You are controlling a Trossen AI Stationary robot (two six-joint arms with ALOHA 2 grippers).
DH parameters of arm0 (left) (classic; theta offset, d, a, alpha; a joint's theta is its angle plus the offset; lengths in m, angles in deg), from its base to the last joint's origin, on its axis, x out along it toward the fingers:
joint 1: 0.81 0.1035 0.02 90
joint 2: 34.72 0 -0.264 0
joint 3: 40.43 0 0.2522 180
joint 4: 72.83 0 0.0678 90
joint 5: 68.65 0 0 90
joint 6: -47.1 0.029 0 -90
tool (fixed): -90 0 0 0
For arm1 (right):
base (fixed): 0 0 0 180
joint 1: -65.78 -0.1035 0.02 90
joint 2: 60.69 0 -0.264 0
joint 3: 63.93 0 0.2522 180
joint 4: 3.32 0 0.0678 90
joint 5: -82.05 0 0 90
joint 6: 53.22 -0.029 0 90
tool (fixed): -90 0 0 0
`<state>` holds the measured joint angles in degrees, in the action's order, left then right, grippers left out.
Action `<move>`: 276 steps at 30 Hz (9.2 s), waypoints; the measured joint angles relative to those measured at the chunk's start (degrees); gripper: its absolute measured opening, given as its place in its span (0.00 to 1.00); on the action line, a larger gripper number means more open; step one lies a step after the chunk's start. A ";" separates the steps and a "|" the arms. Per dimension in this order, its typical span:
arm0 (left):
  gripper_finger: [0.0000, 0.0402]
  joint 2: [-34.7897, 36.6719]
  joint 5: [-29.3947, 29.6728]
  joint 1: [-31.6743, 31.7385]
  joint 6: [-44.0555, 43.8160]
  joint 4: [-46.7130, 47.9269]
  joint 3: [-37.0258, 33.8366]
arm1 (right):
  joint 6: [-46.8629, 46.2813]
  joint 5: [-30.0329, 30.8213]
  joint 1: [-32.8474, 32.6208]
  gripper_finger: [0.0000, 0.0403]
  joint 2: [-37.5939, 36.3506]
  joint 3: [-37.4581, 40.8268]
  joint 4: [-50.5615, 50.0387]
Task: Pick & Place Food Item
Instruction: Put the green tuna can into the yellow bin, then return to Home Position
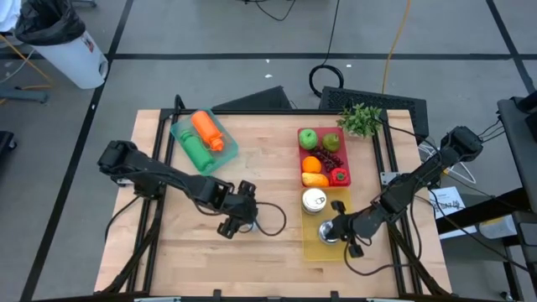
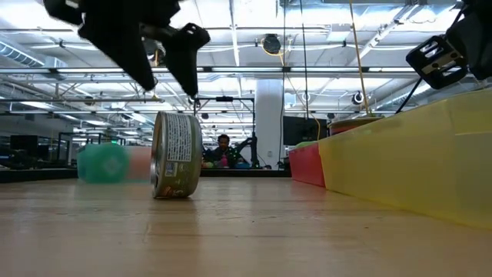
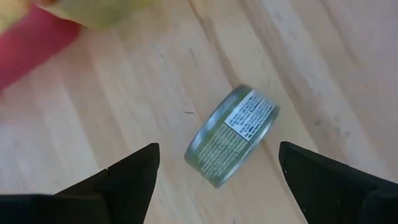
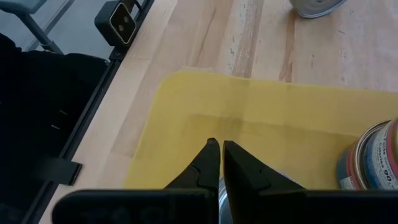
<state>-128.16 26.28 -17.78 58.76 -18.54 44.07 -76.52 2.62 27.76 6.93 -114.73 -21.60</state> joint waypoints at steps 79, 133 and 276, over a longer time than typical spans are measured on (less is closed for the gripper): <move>0.41 -36.71 -5.53 4.53 -30.01 -66.03 18.27 | 19.72 4.63 3.57 0.02 -26.88 0.00 -6.74; 0.73 0.36 32.87 -10.70 -19.02 -15.43 15.80 | 15.90 7.75 -4.93 0.52 -8.24 12.51 33.38; 0.73 71.60 29.59 -3.85 -19.37 -57.58 -65.35 | 22.90 6.18 18.19 0.52 -64.26 12.28 -7.74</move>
<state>-56.56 55.87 -21.63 39.40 -76.12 -21.28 -53.63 8.80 45.95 -57.33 -102.44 -29.34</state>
